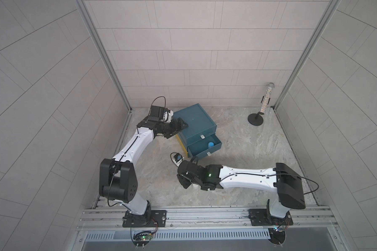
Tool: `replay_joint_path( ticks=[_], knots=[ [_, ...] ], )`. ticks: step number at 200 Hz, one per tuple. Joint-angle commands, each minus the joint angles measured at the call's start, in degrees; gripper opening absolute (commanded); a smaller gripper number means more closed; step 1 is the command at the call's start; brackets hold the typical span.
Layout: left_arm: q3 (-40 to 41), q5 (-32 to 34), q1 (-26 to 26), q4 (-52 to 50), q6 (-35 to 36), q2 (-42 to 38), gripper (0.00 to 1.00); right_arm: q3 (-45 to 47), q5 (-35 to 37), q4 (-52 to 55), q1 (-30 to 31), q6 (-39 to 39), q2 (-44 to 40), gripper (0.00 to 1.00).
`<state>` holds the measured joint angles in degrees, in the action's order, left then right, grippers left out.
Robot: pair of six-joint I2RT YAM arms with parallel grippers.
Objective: Put the paint cans in the drawer according to color
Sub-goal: Pick up the paint can at the center of the board, then place the paint can in the drawer.
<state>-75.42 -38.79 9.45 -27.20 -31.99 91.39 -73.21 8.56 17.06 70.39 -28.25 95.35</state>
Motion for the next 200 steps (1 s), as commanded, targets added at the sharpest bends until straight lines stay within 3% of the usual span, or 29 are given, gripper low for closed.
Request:
replay_joint_path(
  ticks=[1,20,45,87,146,200],
  knots=[
    [0.3,1.9,0.2,-4.4,0.7,1.2,0.93,-0.7,5.7,4.2,-0.3,2.5,-6.3,0.24],
    [0.2,1.8,0.1,-4.4,0.5,1.2,0.93,-0.7,7.1,6.7,-2.4,2.9,-10.7,0.26],
    [0.3,1.9,0.1,-4.4,0.6,1.2,0.93,-0.4,3.6,9.1,-8.4,2.8,-14.0,0.30],
    [0.4,2.6,0.1,-4.4,0.8,1.0,0.93,0.0,-0.8,10.1,-16.3,3.5,-12.0,0.30],
    [0.3,2.2,0.1,-4.6,0.6,1.6,0.93,0.8,-0.2,6.4,-20.8,5.1,-5.7,0.29],
    [0.3,1.3,0.2,-4.3,0.1,2.1,0.93,0.3,-1.1,3.7,-21.4,5.5,-0.8,0.29]
  ],
)
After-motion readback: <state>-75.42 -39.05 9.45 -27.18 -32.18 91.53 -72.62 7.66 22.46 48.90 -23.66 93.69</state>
